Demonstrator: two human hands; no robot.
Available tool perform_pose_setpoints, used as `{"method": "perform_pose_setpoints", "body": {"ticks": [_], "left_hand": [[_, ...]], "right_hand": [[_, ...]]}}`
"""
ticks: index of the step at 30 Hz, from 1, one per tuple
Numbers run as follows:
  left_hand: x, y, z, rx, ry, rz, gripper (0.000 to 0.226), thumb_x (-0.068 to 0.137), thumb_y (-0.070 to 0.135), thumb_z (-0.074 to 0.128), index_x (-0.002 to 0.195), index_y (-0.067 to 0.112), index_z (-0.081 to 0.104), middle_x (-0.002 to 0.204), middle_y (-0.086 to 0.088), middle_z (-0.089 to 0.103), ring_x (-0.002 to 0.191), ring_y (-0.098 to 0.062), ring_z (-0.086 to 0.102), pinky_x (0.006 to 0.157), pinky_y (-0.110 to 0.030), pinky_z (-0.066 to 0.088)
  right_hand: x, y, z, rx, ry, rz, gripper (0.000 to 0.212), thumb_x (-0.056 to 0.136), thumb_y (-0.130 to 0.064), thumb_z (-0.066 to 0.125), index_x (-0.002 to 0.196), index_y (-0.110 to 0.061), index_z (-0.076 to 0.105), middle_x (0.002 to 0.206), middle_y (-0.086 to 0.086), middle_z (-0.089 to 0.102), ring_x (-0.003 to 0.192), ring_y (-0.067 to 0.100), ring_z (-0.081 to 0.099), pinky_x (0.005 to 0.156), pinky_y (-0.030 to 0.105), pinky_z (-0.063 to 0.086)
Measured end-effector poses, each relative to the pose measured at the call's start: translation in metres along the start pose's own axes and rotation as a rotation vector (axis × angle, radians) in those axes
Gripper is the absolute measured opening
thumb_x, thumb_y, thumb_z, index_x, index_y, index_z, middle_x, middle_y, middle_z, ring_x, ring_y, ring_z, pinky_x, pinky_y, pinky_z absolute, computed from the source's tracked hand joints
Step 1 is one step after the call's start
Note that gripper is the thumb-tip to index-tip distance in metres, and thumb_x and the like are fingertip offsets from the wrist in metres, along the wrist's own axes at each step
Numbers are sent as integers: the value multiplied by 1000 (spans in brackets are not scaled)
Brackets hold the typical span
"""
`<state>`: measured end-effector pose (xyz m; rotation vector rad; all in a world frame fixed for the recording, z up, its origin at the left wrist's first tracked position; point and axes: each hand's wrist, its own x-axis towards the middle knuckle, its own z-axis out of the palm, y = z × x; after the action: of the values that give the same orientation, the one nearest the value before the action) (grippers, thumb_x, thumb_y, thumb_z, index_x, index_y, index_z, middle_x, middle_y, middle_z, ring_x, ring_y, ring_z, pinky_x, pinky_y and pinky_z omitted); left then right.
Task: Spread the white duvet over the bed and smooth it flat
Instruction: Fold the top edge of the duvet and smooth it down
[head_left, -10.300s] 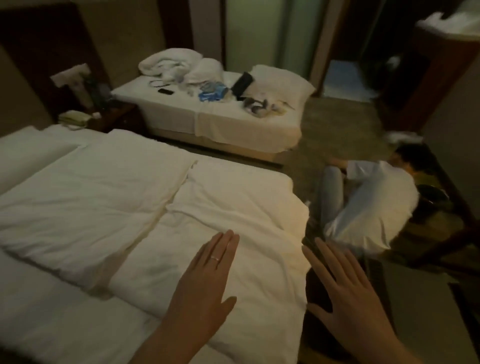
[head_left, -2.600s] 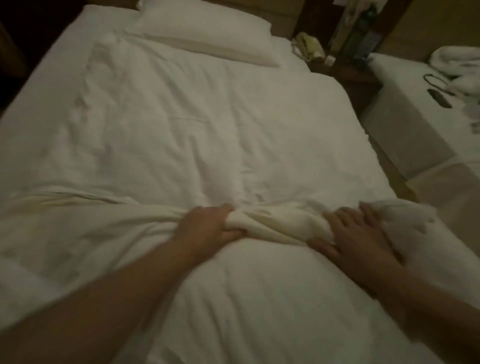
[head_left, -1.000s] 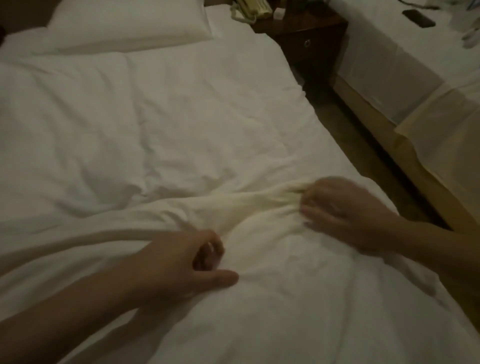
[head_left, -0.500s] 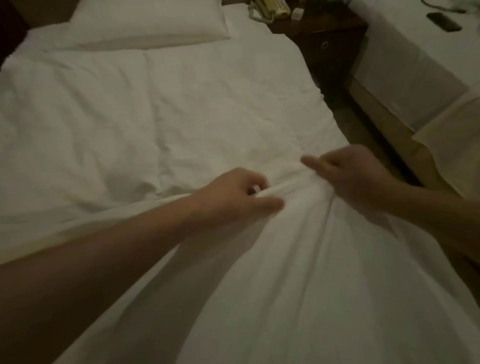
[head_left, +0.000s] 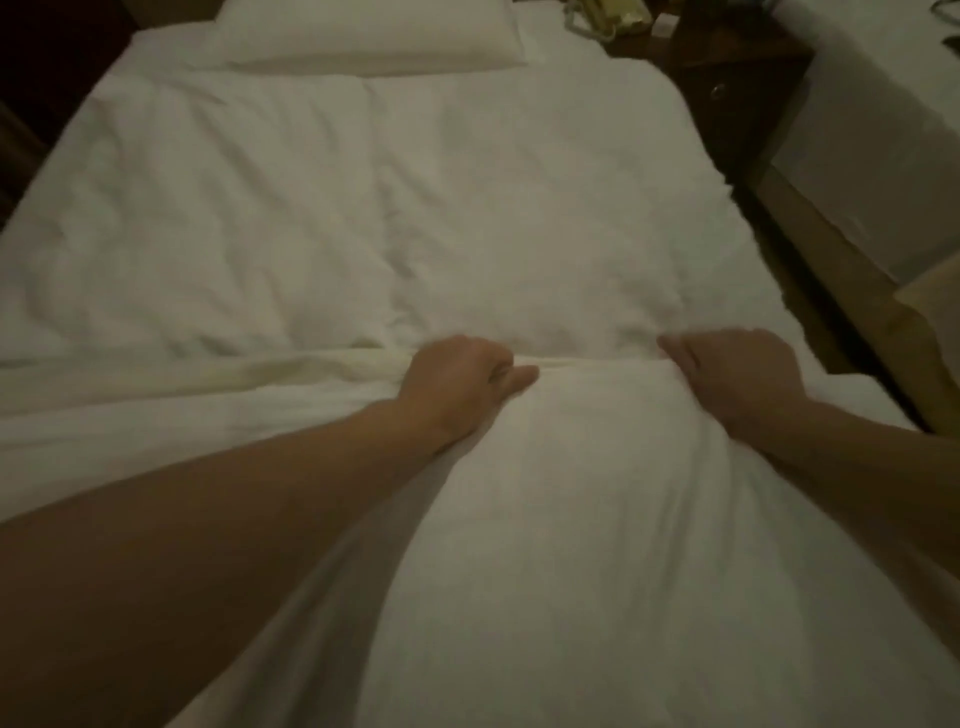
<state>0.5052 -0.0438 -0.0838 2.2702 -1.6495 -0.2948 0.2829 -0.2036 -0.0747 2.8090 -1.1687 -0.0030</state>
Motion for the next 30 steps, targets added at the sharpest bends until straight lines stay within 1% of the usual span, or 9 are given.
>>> {"method": "perform_pose_setpoints", "body": {"ticks": [5, 9, 14, 17, 19, 22, 24, 27, 30], "left_hand": [[-63, -44, -55, -21, -61, -64, 59, 75, 78, 53, 69, 20, 58, 63, 8, 59, 63, -7, 54, 60, -29, 42], [-113, -81, -105, 76, -295, -78, 55, 62, 82, 64, 89, 34, 62, 88, 17, 60, 85, -3, 58, 76, -25, 48], [-130, -114, -134, -66, -478, -182, 51, 70, 68, 71, 107, 38, 52, 103, 18, 55, 99, -6, 56, 76, -23, 42], [-131, -113, -133, -101, -213, -45, 34, 73, 63, 73, 88, 36, 58, 82, 17, 58, 83, -2, 55, 68, -22, 37], [-132, -115, -135, -209, 48, 46, 33, 76, 58, 74, 75, 30, 57, 65, 12, 56, 65, -2, 52, 59, -26, 38], [-127, -128, -151, -196, 254, 102, 36, 80, 61, 67, 75, 30, 49, 57, 7, 52, 56, -7, 48, 55, -25, 37], [-115, -148, -147, 1, 154, 3, 38, 82, 67, 58, 79, 31, 47, 58, 8, 50, 62, -11, 52, 56, -28, 33], [-99, -163, -120, 110, -213, -193, 48, 82, 70, 56, 91, 23, 64, 86, 5, 64, 90, -21, 61, 64, -29, 33], [-99, -178, -129, 139, -210, -159, 54, 75, 74, 60, 80, 21, 63, 77, 7, 61, 76, -17, 56, 56, -29, 32]], "right_hand": [[-34, -101, -14, 307, -106, -339, 48, 89, -72, 31, 89, -27, 48, 77, -2, 65, 74, 23, 63, 59, 33, 40], [-17, -92, -8, 225, 228, -354, 48, 92, -62, 40, 74, -19, 54, 54, 5, 62, 48, 29, 63, 43, 29, 42], [-11, -109, -36, 289, 325, -424, 40, 97, -50, 41, 93, -15, 59, 94, 10, 62, 89, 31, 57, 76, 41, 46], [-29, -186, -61, 501, 55, -602, 46, 92, -63, 41, 110, -25, 58, 106, -7, 60, 94, 13, 55, 79, 27, 42], [-33, -228, -63, 596, -142, -463, 53, 82, -79, 37, 107, -36, 56, 95, -21, 58, 84, 2, 54, 70, 25, 42], [-10, -247, -68, 738, 128, -324, 54, 83, -75, 49, 65, -24, 49, 51, -9, 47, 52, 6, 49, 52, 29, 35], [12, -244, -62, 572, 200, -341, 59, 87, -68, 51, 59, -17, 40, 45, -6, 36, 44, 10, 42, 49, 34, 32], [29, -249, -31, 304, -69, -275, 59, 85, -74, 42, 60, -20, 48, 59, -6, 49, 69, 23, 61, 58, 33, 41], [31, -255, -13, 286, -99, -252, 58, 85, -74, 41, 65, -21, 56, 66, -4, 56, 72, 23, 57, 58, 32, 36]]}}
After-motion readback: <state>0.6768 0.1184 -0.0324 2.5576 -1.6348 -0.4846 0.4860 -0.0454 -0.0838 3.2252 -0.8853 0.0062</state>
